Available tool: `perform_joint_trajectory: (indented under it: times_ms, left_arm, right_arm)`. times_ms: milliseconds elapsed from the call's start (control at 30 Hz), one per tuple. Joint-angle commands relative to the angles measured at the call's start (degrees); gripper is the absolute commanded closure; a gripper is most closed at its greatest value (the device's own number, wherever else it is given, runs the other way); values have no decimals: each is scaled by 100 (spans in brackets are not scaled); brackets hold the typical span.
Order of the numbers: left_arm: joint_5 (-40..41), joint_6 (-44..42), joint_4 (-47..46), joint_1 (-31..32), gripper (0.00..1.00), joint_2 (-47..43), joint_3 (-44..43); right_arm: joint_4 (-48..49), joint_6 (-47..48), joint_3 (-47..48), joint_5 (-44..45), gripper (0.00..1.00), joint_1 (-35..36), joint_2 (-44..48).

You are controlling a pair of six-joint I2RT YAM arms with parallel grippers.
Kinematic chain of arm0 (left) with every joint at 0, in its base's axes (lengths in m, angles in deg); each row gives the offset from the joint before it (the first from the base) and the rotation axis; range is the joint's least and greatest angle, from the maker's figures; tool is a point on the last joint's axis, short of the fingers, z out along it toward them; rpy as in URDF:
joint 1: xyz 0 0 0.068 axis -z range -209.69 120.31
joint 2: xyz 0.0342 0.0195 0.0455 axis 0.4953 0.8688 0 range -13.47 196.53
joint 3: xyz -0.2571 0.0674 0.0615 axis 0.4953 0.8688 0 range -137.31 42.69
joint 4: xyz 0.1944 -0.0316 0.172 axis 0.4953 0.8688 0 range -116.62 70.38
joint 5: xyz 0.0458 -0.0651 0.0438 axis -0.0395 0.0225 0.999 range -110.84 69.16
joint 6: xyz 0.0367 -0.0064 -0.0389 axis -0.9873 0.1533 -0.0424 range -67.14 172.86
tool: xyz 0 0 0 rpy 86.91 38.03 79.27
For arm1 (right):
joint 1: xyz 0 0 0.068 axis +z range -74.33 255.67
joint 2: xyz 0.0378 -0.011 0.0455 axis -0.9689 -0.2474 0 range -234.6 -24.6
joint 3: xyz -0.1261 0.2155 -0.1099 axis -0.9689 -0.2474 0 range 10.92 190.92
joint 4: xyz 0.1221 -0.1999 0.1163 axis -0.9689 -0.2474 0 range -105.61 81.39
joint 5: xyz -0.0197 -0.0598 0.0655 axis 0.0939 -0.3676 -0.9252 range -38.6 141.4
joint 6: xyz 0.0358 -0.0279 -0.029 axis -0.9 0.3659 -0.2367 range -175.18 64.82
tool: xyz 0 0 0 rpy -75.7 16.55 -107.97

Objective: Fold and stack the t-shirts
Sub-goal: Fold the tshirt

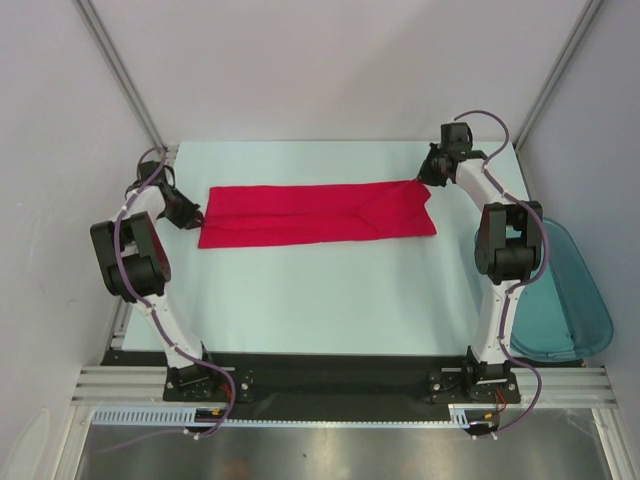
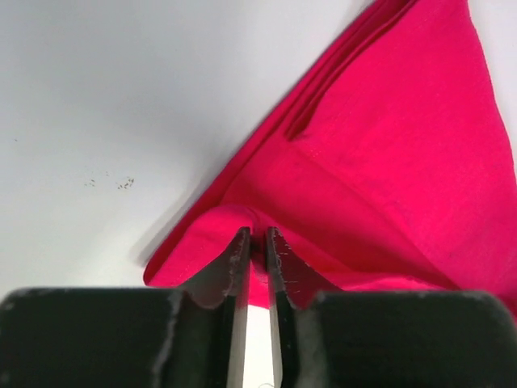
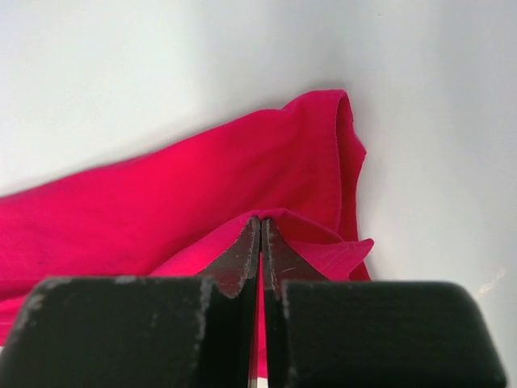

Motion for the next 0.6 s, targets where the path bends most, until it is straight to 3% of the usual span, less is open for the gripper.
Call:
perform_joint_trajectory:
  times_ms: [0, 133, 200, 233, 333, 567]
  left_arm:
    - [214, -27, -63, 16, 80, 30, -227]
    - [731, -210, 226, -1, 59, 30, -568]
    - [1196, -369, 490, -1, 54, -109, -780]
    - [1503, -448, 535, -1, 50, -337, -850]
    - [1332, -405, 527, 34, 45, -942, -598]
    - [400, -466, 17, 560, 50, -1359, 343]
  right_arm:
    - [45, 89, 323, -26, 98, -54, -48]
    - [-112, 352, 568, 253, 77, -159, -293]
    - [-402, 493, 1058, 412, 72, -342, -434]
    - [-664, 572, 1200, 431, 64, -387, -478]
    - [-842, 844, 1220, 606, 54, -370, -286]
    - [-177, 574, -247, 326, 51, 577, 997]
